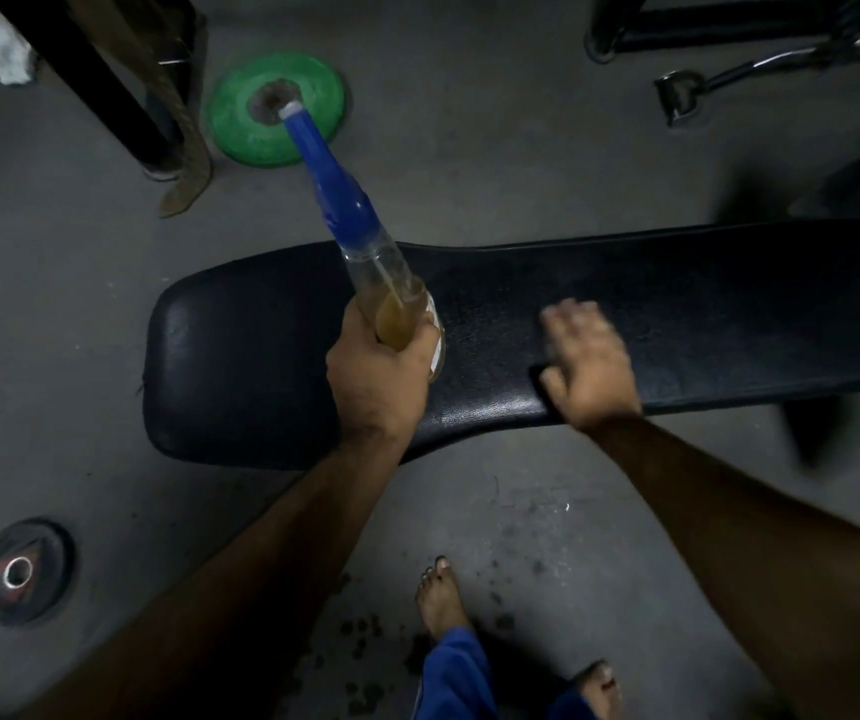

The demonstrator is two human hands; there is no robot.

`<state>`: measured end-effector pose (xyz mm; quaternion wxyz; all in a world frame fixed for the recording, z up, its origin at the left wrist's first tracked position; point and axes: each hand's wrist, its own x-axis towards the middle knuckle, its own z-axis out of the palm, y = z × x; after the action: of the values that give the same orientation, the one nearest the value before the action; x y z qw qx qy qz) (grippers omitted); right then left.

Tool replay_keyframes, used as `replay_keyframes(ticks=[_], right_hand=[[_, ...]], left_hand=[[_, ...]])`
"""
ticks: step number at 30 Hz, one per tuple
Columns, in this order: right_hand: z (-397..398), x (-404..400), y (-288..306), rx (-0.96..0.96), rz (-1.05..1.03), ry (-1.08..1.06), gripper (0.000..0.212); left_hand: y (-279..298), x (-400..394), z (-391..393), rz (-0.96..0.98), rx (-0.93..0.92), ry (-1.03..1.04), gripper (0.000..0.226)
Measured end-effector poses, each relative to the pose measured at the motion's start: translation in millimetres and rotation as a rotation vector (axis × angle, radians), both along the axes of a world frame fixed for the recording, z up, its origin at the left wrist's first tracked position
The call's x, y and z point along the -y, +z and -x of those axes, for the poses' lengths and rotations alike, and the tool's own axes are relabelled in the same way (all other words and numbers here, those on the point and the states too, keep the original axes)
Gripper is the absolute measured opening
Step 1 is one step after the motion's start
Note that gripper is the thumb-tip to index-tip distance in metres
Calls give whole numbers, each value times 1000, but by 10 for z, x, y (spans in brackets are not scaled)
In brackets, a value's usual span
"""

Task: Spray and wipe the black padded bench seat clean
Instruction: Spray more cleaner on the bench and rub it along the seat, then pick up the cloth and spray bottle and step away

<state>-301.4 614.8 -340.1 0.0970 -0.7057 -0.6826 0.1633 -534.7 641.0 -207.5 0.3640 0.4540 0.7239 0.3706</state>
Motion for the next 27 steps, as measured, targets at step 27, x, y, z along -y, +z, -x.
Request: replay_keyframes(ticks=[27], right_hand=[[-1437, 3387, 3124, -482, 0, -859, 23]], left_hand=[[2296, 2159, -2478, -29, -248, -865, 42]])
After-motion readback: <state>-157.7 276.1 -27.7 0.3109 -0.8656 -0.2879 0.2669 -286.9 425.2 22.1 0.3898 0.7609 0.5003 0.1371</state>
